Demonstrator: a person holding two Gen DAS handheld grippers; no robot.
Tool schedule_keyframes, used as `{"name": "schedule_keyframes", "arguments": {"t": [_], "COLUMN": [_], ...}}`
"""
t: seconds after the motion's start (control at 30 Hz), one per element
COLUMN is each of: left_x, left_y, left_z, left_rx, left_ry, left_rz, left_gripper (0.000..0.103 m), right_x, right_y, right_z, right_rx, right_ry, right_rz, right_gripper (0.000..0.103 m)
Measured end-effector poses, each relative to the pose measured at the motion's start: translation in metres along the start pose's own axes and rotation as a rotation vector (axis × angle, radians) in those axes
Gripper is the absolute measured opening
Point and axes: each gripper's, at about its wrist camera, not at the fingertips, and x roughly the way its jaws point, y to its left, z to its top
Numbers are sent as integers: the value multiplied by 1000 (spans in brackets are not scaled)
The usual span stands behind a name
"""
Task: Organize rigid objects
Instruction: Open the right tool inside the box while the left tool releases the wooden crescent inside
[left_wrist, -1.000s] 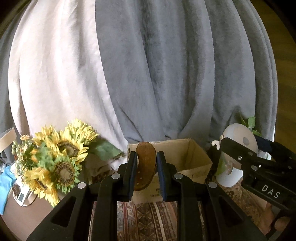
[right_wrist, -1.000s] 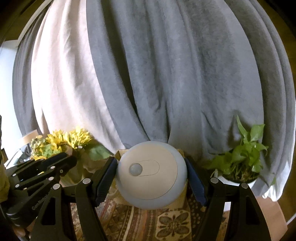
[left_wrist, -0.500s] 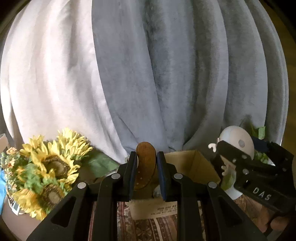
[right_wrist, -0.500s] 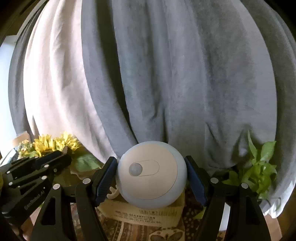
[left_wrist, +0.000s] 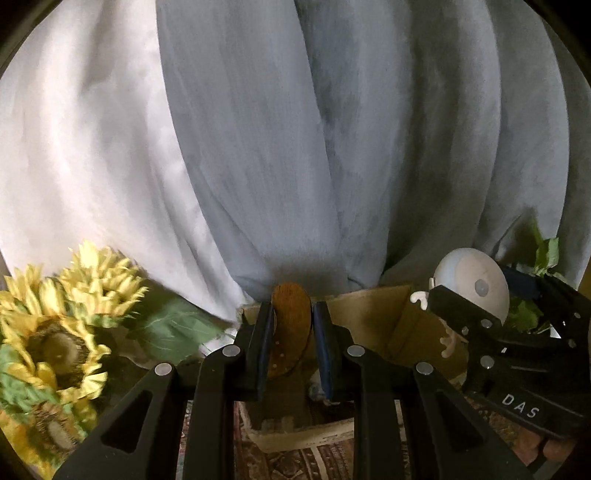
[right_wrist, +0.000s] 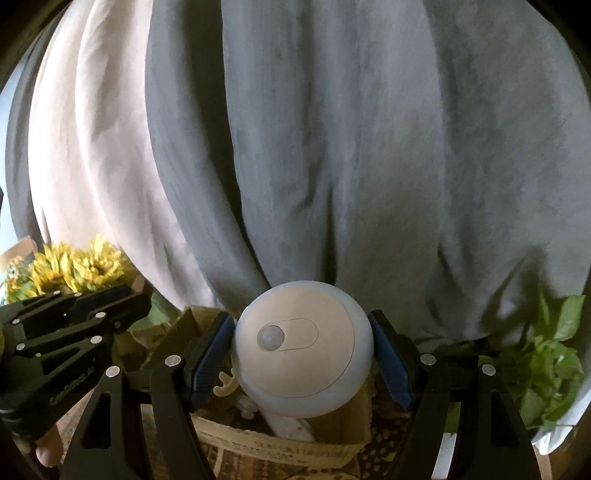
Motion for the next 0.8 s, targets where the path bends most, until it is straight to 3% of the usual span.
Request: {"name": "schedule_keyframes", "arguments": {"t": [0.33,0.57,0.7,0.8], "left_x": [59,78,82,79], "left_y": [-2,-1,0,1], "left_z": [-11,-24,-29,-32], "left_rx": [2,8,-2,-16], "left_ry": [136,212,235,238], "left_rz": [-26,-25,-13,0], "left_gripper": [22,23,46,53], "right_x": [54,80,90,87], "right_y": [-9,-6,-3,-3], "right_z": [-12,-28,-35,-36], "right_rx": [0,-22,-42,-45], "right_ry": [130,226,284,271], "right_rz": [17,41,52,27], "right_gripper": [75,75,76,81]}}
